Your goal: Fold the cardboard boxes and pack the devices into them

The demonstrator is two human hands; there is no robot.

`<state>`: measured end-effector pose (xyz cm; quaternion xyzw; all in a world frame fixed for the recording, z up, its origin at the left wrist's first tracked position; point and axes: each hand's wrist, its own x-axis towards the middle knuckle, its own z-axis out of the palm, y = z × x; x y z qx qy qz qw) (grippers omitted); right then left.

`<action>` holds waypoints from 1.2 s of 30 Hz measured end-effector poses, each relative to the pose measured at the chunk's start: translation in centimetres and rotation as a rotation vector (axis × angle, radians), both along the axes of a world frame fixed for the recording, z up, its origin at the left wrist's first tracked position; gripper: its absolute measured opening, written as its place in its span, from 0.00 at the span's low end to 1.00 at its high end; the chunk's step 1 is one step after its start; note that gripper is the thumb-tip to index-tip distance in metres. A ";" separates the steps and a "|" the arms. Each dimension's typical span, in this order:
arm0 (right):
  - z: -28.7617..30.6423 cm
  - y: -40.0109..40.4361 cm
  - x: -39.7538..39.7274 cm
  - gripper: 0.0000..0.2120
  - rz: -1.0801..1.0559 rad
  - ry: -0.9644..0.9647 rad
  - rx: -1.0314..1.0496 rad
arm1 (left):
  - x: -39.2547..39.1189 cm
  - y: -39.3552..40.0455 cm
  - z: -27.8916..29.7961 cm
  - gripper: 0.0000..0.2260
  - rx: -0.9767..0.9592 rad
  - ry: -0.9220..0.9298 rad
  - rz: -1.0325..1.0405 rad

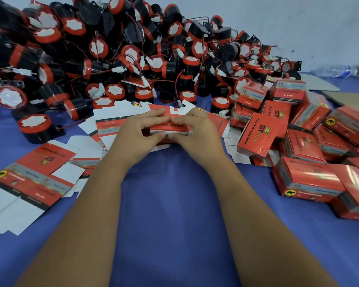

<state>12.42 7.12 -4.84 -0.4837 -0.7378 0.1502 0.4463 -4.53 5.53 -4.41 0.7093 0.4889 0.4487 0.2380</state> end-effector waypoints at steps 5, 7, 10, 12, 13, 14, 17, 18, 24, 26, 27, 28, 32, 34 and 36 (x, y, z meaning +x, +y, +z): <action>0.5 -0.1 0.9 0.13 0.100 0.330 -0.169 | 0.1 -0.2 0.0 0.12 -0.026 -0.222 -0.034; 0.7 -0.2 1.1 0.12 0.135 0.426 -0.254 | 0.1 0.1 -0.1 0.11 -0.047 -0.287 -0.024; 0.7 -0.3 0.9 0.10 0.113 0.432 -0.239 | 0.1 0.2 -0.2 0.11 -0.071 -0.357 -0.008; 0.7 -0.4 0.6 0.08 0.104 0.453 -0.223 | 0.2 0.2 -0.1 0.11 -0.089 -0.409 -0.016; 0.7 -0.5 0.6 0.08 0.101 0.459 -0.223 | 0.2 0.2 -0.1 0.11 -0.086 -0.404 -0.023; 0.7 -0.5 0.6 0.08 0.099 0.461 -0.229 | 0.2 0.2 -0.1 0.11 -0.077 -0.378 -0.027; 0.7 -0.4 0.7 0.08 0.106 0.459 -0.250 | 0.4 0.1 0.0 0.10 -0.058 -0.302 -0.025; 0.7 -0.4 0.7 0.08 0.106 0.454 -0.248 | 0.4 0.1 -0.1 0.10 -0.055 -0.292 -0.020; 0.2 -0.3 0.8 0.05 0.109 0.429 -0.228 | 0.8 -0.4 -0.2 0.07 0.137 -0.033 0.072; 0.2 -0.2 1.1 0.06 0.119 0.413 -0.209 | 1.1 -0.4 -0.2 0.05 0.312 0.186 0.178; 0.2 -0.2 1.2 0.08 0.125 0.401 -0.195 | 1.3 -0.3 -0.2 0.06 0.376 0.263 0.206; 0.2 -0.2 1.3 0.11 0.131 0.389 -0.182 | 1.5 -0.3 -0.2 0.06 0.420 0.318 0.208; 0.2 -0.3 1.5 0.16 0.134 0.298 -0.167 | 1.9 -0.3 -0.5 0.05 0.428 0.346 0.206; 0.1 -0.4 1.5 0.15 0.115 0.246 -0.173 | 1.9 -0.2 -0.7 0.04 0.385 0.313 0.237; 0.0 -0.3 1.3 0.12 0.099 0.208 -0.162 | 2.1 -0.2 -0.7 0.04 0.362 0.287 0.258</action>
